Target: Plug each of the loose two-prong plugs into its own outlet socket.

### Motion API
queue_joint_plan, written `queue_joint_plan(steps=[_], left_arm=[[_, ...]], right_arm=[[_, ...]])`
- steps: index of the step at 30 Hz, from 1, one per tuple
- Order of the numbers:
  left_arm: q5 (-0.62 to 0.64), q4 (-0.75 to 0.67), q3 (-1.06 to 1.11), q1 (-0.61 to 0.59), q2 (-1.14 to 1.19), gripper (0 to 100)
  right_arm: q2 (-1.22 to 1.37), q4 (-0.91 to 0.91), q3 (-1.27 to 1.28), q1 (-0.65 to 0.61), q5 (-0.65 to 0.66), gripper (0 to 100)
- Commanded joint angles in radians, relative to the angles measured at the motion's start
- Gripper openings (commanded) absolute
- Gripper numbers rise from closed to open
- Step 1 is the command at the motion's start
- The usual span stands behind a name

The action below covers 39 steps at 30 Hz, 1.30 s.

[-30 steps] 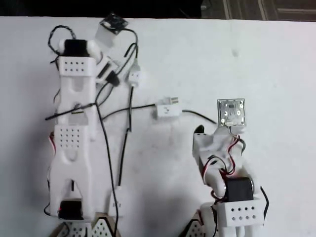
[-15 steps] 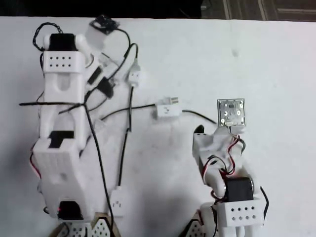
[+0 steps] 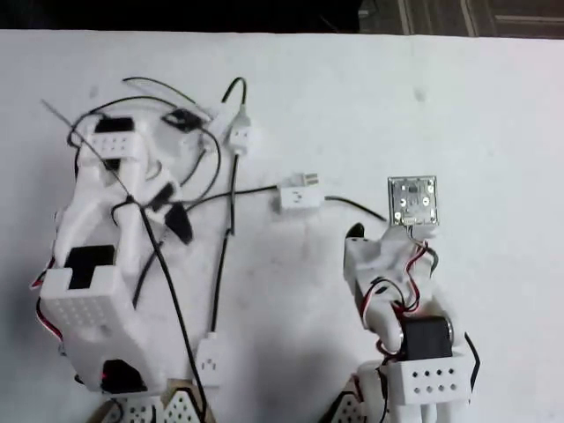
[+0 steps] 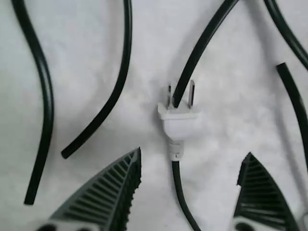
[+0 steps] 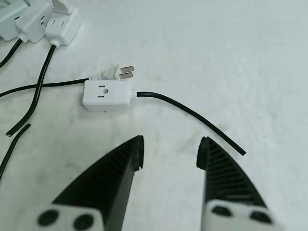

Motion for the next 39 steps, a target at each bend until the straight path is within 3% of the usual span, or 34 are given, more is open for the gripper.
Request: queue_joint_plan(steps=[1, 9, 17, 22, 30, 39], left_arm=[[-0.008, -0.146, 0.1, -0.005, -0.062, 31], [-0.008, -0.195, 0.153, 0.053, -0.064, 2], [-0.008, -0.127, 0.163, 0.108, -0.205, 2], [-0.009, -0.083, 0.206, 0.228, -0.378, 2], [-0.097, -0.107, 0.313, 0.499, -0.449, 2], [-0.104, -0.176, 0.399, 0.57, -0.453, 2]], right_arm=[[-0.005, -0.018, -0.005, 0.002, 0.002, 18.3], [-0.005, -0.018, -0.005, 0.002, 0.002, 18.3], [-0.005, -0.018, -0.005, 0.002, 0.002, 18.3], [-0.007, -0.018, -0.006, 0.005, 0.002, 18.3], [-0.007, -0.018, -0.011, 0.012, -0.002, 18.4], [-0.01, -0.019, -0.011, 0.018, -0.002, 18.5]])
